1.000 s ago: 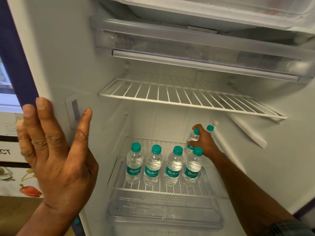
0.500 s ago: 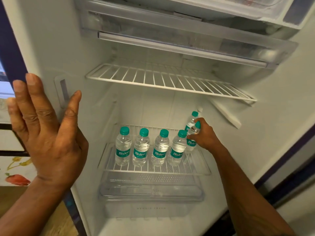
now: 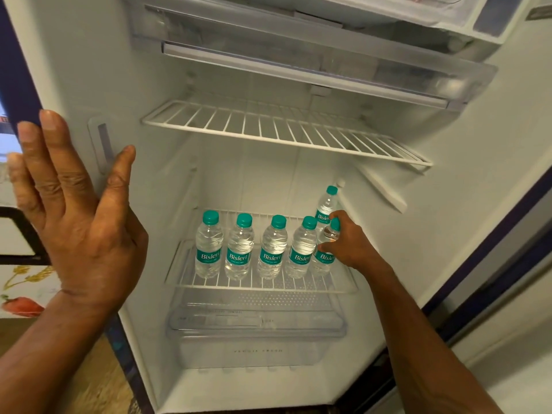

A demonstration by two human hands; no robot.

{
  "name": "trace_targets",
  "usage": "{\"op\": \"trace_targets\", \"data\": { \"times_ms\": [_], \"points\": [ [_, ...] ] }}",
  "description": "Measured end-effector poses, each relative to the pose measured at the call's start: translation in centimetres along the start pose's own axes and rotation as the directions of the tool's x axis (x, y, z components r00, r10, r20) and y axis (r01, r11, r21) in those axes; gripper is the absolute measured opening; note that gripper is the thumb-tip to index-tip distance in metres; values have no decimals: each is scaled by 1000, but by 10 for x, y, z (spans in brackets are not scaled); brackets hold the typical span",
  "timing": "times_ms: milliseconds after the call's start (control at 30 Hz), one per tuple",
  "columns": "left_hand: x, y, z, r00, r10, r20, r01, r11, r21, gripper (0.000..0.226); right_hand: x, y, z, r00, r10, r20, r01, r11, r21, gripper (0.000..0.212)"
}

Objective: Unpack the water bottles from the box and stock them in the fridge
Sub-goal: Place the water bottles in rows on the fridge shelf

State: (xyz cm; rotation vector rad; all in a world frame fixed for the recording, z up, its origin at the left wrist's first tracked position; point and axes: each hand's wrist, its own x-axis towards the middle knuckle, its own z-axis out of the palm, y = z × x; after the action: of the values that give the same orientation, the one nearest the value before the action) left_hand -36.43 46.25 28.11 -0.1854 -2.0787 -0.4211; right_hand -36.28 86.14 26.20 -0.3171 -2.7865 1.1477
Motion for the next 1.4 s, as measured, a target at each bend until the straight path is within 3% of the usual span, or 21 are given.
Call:
{"op": "trace_targets", "data": {
  "times_ms": [567,933,1067,1267,1400],
  "points": [
    [-1,3,-3,995,-93,41,90,993,71,53,6,1,-4,994,5,107,1,998,-59,73],
    [-8,-3,1,988,-132,81,121,984,130,52,9,-4,-27,984,43,171,-45,999,6,70],
    [-6,3,-4,989,-139,45,133,984,118,53,12,-10,-45,997,63,55,-66,996,58,70],
    [-8,-4,0,991,-103,82,90,985,148,51,46,-10,-42,958,48,-283,1,985,170,57],
    [-7,1,-4,987,-137,88,120,978,172,51,78,-2,-28,952,24,-305,24,988,154,47]
  ]
}}
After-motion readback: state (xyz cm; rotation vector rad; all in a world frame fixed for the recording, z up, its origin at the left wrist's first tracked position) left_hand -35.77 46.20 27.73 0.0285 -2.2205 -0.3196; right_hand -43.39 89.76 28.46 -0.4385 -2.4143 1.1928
